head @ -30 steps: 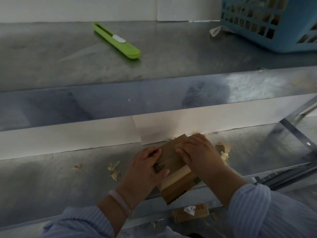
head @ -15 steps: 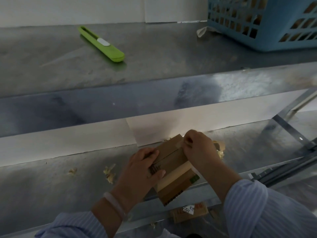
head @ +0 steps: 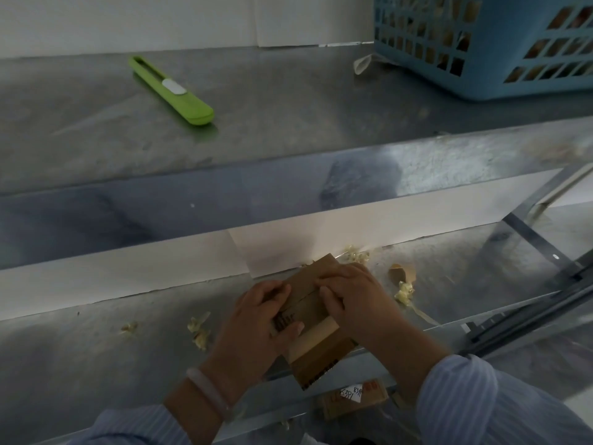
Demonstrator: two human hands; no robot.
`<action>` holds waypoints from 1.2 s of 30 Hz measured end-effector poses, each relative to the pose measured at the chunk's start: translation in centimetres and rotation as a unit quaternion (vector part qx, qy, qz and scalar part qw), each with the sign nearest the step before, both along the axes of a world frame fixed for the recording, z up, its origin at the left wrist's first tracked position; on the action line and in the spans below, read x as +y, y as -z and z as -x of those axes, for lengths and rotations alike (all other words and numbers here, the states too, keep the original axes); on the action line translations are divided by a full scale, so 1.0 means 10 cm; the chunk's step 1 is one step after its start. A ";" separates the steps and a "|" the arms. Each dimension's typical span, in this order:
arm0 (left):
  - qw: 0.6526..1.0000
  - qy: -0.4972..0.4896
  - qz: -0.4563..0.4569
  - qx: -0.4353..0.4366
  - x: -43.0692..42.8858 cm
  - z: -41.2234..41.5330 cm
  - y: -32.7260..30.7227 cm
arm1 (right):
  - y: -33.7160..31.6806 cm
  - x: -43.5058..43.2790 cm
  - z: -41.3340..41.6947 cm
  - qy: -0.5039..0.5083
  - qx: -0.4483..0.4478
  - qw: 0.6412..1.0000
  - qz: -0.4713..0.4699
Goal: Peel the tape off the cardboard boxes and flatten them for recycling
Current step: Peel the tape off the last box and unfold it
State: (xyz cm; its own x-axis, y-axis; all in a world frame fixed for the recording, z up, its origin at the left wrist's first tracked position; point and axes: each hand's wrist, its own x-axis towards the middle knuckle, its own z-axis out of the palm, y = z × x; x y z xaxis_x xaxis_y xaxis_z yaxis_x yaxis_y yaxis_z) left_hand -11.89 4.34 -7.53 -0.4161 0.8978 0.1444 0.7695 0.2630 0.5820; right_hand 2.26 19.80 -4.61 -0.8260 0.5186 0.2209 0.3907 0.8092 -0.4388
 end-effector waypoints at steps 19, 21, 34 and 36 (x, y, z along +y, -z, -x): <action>1.000 -0.001 0.013 -0.009 0.00 0.00 0.01 | -0.01 0.40 -0.11 0.217 0.093 0.965 0.111; 1.000 0.000 0.011 -0.009 0.01 0.00 0.01 | 0.02 0.38 -0.15 0.139 0.068 0.987 0.042; 0.999 0.000 0.010 -0.031 0.01 0.02 0.04 | 0.05 0.53 -0.10 0.195 0.155 0.839 0.483; 0.999 -0.002 0.004 -0.033 0.02 0.03 0.05 | 0.08 0.57 -0.11 0.202 0.169 0.783 0.564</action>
